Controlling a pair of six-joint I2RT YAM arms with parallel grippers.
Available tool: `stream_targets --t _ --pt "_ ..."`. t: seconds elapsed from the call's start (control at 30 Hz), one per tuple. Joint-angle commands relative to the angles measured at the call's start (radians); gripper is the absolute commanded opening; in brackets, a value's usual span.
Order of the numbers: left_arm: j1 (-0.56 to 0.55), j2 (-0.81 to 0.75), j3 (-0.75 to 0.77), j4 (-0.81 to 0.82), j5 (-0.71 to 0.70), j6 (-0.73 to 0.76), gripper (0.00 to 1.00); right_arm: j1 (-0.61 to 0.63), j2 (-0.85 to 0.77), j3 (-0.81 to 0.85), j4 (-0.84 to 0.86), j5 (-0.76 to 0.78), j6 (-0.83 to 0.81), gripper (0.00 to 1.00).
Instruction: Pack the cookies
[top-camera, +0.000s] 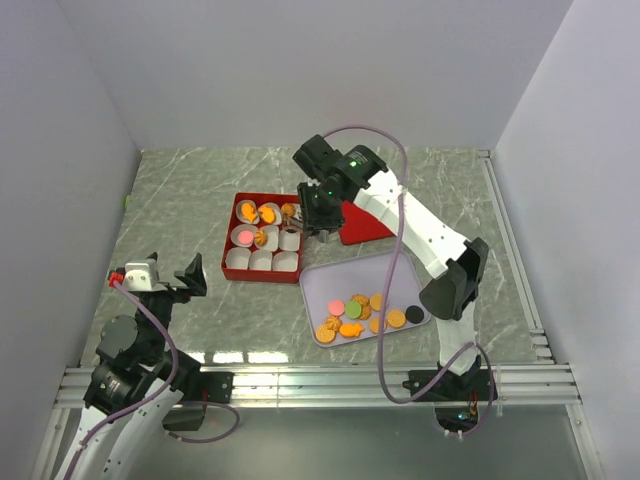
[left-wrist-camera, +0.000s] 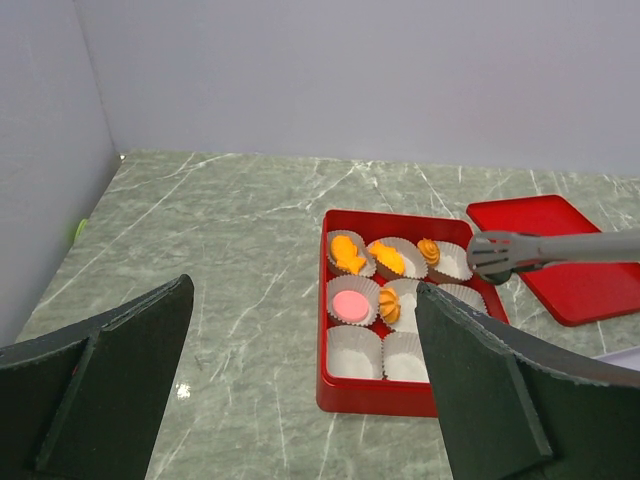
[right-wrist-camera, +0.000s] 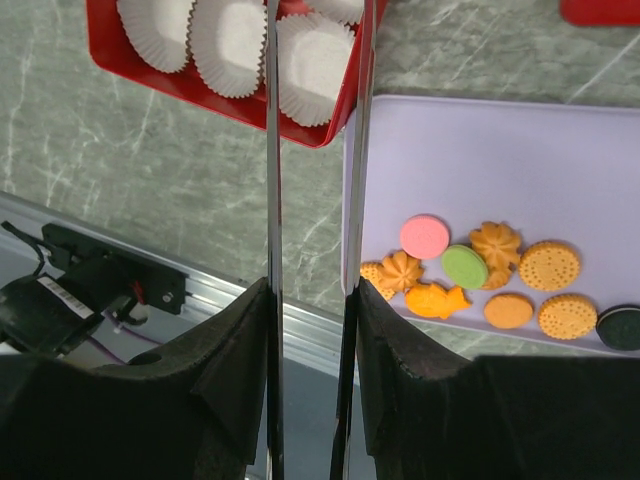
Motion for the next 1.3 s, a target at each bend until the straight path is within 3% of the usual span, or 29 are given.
stream_targets --t 0.0,0.73,1.07,1.27 --pt "-0.002 -0.008 -0.004 0.031 0.007 0.018 0.99 0.001 0.023 0.039 0.039 -0.023 -0.021 0.42" --pt "-0.002 -0.007 -0.006 0.033 0.001 0.018 0.99 -0.002 0.157 0.126 0.036 0.010 -0.015 0.56" --pt "-0.001 0.000 -0.004 0.035 -0.004 0.017 0.99 -0.005 0.085 0.148 0.005 0.012 -0.022 0.56" --pt "-0.001 0.006 -0.004 0.036 0.000 0.018 0.99 -0.003 -0.042 0.062 0.005 0.036 -0.016 0.56"
